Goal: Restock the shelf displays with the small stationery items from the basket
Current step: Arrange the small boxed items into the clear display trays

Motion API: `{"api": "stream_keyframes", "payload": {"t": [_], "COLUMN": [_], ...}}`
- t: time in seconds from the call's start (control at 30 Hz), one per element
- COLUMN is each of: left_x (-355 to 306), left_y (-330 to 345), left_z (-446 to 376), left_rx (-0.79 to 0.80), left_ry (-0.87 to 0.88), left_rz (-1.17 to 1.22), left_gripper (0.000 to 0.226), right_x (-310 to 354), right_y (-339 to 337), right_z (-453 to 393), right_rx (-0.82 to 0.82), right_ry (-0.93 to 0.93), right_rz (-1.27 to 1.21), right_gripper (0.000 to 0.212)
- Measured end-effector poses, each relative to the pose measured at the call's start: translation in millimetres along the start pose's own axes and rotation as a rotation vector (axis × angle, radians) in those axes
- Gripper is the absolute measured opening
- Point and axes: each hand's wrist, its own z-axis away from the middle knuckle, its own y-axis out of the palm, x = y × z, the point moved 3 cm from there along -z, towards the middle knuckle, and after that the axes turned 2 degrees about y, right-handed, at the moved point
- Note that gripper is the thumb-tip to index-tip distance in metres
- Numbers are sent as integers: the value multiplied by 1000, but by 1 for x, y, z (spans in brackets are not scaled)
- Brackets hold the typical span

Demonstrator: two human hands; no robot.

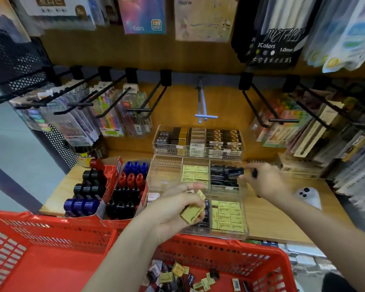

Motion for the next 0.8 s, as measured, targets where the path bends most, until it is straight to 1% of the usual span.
{"api": "stream_keyframes", "payload": {"t": [0.07, 0.17, 0.23, 0.37, 0.5, 0.57, 0.63, 0.67, 0.7, 0.73, 0.77, 0.8], "left_x": [-2, -3, -1, 3, 9, 12, 14, 16, 17, 18, 18, 18], "left_y": [0, 3, 6, 9, 6, 3, -1, -4, -6, -7, -8, -8], "left_z": [-3, -6, -6, -4, -5, -5, -8, -8, -7, -7, -5, -3], "left_rx": [1, -15, -11, 12, -12, -36, -83, -111, -131, -141, -150, -161], "left_ry": [37, 79, 80, 65, 62, 55, 34, 21, 7, -7, -16, -22], "left_rz": [4, 43, 37, -4, -20, -23, -15, 2, 17, 28, 39, 49], "left_gripper": [43, 44, 41, 37, 38, 38, 37, 35, 32, 29, 25, 22], "right_x": [-1, -2, 0, 9, 13, 8, 4, 5, 6, 10, 15, 20], "right_y": [11, 23, 28, 32, 34, 37, 38, 37, 35, 31, 25, 17], "right_z": [-10, -17, -18, -19, -22, -21, -13, -7, 0, 10, 20, 31], "right_rx": [43, 58, 55, -3, -4, 4, 44, 91, 158, 231, 282, 309], "right_ry": [19, 56, 93, 126, 144, 146, 174, 192, 220, 241, 233, 200], "right_rz": [43, 78, 91, 230, 221, 65, -248, -413, -569, -704, -776, -794], "right_gripper": [33, 34, 36, 43, 44, 42, 38, 28, 14, 6, 15, 22]}}
